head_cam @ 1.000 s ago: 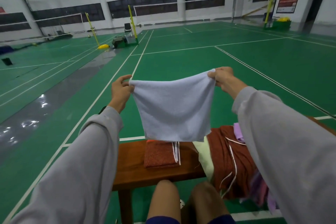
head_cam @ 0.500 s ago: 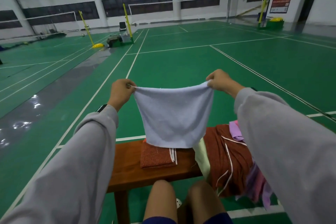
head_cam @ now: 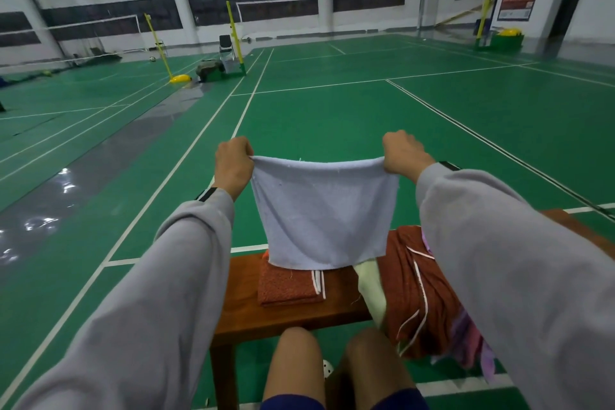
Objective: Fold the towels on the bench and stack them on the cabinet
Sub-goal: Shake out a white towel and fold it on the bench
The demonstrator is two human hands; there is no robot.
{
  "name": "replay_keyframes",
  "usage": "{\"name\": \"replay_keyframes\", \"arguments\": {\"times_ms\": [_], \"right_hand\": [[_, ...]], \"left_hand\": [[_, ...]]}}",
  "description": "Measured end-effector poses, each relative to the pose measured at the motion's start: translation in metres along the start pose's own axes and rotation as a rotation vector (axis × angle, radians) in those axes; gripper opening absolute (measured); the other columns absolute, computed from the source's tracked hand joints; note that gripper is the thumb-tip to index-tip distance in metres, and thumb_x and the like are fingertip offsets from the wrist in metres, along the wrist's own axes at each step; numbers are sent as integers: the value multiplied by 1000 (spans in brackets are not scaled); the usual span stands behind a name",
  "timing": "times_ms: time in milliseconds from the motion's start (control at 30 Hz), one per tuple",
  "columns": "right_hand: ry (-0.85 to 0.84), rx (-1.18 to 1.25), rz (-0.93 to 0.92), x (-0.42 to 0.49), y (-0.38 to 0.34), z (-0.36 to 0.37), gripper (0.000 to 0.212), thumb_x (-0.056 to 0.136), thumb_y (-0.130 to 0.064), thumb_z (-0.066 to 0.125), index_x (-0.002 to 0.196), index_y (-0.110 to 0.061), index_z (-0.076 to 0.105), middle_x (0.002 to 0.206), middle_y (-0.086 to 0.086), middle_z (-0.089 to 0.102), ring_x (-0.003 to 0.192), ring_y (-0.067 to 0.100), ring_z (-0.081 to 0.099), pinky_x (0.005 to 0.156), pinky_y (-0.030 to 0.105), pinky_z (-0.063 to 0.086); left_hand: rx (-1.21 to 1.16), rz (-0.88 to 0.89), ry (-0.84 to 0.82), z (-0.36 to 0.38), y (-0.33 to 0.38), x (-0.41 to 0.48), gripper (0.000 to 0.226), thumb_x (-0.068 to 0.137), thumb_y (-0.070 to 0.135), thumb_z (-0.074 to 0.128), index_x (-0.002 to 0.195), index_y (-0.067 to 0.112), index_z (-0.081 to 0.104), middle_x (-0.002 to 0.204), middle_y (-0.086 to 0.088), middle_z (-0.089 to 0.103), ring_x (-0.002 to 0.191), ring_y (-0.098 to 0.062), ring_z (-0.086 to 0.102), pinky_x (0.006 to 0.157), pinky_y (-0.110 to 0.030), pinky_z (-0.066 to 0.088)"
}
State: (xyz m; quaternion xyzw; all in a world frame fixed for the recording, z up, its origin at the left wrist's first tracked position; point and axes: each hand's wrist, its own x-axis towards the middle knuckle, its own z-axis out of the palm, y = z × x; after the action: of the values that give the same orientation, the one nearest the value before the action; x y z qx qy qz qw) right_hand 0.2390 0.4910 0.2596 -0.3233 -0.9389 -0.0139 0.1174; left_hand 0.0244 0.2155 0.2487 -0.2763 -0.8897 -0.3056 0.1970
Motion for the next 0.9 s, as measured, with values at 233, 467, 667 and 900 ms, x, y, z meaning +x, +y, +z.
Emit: {"name": "replay_keyframes", "arguments": {"times_ms": [233, 467, 667, 900], "right_hand": [[4, 7, 13, 4, 4, -4, 14, 94, 3, 50, 101, -2, 59, 114, 23, 64, 97, 39, 63, 78, 42, 48], [12, 2, 69, 8, 5, 0, 11, 94, 2, 50, 93, -9, 52, 112, 20, 65, 100, 37, 64, 76, 39, 45], [15, 91, 109, 21, 8, 14, 10, 90, 1, 57, 89, -7, 52, 108, 20, 64, 91, 37, 61, 74, 40, 47], [84, 138, 140, 43, 15, 6, 10, 91, 4, 53, 90, -6, 53, 109, 23, 64, 95, 40, 63, 75, 41, 47]], "left_hand": [[26, 23, -14, 1, -2, 5, 31, 85, -13, 56, 95, 4, 79, 92, -14, 76, 83, -28, 65, 78, -39, 54], [18, -9, -36, 9, 0, 4, 34, 81, -13, 56, 94, 6, 80, 91, -15, 76, 86, -32, 68, 77, -38, 54], [-32, -42, -5, 16, 4, 10, 34, 82, -14, 54, 95, 4, 80, 92, -15, 76, 81, -26, 64, 75, -34, 49], [-94, -37, 26, 19, 13, 32, 36, 83, -15, 52, 99, 2, 80, 94, -15, 77, 78, -23, 60, 75, -33, 48]]}}
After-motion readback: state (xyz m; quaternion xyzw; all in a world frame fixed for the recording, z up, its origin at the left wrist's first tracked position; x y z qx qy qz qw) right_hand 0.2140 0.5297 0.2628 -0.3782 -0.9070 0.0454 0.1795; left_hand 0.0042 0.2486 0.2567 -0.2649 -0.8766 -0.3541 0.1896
